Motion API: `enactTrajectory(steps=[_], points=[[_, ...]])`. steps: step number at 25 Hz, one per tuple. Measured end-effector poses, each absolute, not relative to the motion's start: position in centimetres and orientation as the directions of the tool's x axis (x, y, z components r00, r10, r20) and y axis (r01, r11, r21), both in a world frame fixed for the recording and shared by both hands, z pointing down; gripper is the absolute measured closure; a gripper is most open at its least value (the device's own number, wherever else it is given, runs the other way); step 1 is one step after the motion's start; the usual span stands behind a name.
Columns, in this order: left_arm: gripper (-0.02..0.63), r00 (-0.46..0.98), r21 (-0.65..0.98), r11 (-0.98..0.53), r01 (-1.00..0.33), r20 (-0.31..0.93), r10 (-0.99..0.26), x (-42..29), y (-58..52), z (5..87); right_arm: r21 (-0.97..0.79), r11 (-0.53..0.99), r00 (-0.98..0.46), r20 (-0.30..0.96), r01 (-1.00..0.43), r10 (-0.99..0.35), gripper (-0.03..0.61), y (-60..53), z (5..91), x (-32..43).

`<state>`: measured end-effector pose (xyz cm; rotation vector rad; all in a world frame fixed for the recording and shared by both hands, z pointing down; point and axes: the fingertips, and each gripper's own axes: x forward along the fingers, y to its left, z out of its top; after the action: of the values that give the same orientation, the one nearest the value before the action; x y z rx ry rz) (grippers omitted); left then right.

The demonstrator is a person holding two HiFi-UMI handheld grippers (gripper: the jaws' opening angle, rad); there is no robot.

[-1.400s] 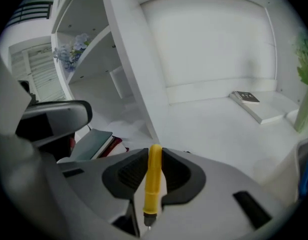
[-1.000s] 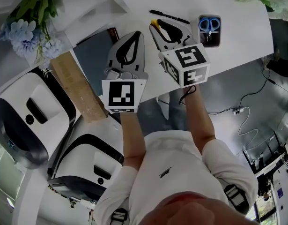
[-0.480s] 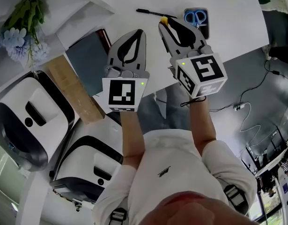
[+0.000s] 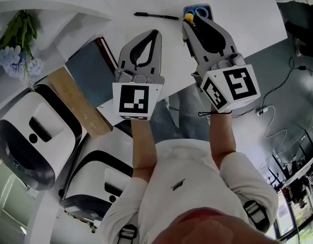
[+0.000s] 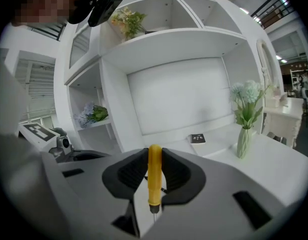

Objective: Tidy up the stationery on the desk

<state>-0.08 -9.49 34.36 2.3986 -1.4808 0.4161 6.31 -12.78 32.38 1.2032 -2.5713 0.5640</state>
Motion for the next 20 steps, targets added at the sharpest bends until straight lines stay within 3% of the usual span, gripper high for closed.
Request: enactTrajectory(steps=[11,20], points=[[0.614,0.466,0.099,-0.466,-0.879,0.387,-0.796,2.6,-10.7,34.2,-0.226,0.536,-0.582,0.321,-0.813,-0.747,0.512,-14.7,31.6,10.6],[0.614,0.472,0.109,-0.471,-0.875,0.401,-0.785,3.5,-11.1,35.3,-0.225,0.517,-0.563,0.367,-0.826,-0.74,0.511,-15.4,34.6,11.5]])
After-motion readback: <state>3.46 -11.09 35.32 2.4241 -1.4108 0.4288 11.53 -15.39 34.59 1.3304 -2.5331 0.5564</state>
